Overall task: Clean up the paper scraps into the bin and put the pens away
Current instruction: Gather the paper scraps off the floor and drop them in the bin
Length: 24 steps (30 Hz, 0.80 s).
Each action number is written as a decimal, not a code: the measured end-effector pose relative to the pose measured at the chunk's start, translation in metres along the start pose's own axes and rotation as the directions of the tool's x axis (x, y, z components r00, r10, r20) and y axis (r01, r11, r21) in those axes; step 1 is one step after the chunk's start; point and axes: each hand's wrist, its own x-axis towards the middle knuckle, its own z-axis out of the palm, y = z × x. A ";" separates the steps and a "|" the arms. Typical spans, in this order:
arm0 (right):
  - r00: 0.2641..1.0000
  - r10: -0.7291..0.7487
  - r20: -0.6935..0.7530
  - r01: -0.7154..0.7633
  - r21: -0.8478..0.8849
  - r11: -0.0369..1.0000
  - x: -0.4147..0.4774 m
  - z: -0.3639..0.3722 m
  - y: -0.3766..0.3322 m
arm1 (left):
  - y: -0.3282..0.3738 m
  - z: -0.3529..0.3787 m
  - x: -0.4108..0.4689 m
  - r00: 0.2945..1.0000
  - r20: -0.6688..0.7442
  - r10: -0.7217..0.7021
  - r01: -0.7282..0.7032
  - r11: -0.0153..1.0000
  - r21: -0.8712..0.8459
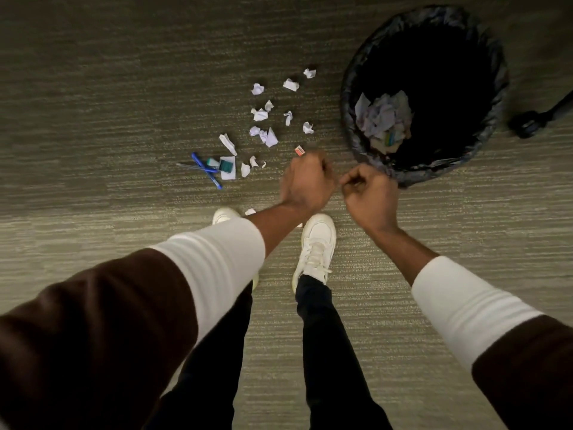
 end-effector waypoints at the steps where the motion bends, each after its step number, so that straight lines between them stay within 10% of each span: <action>1: 0.997 -0.019 0.075 0.022 -0.042 0.999 -0.005 0.013 0.002 | -0.021 0.000 -0.003 0.999 0.023 -0.041 0.040 0.999 0.036; 9: 0.812 0.222 0.539 0.055 -0.451 0.891 -0.009 0.119 0.051 | -0.189 0.022 -0.001 0.936 0.259 -0.237 0.134 0.923 0.360; 24: 0.915 0.121 0.385 0.228 -0.741 0.632 -0.011 0.258 0.134 | -0.294 0.123 0.053 0.948 0.312 -0.057 -0.162 0.760 0.629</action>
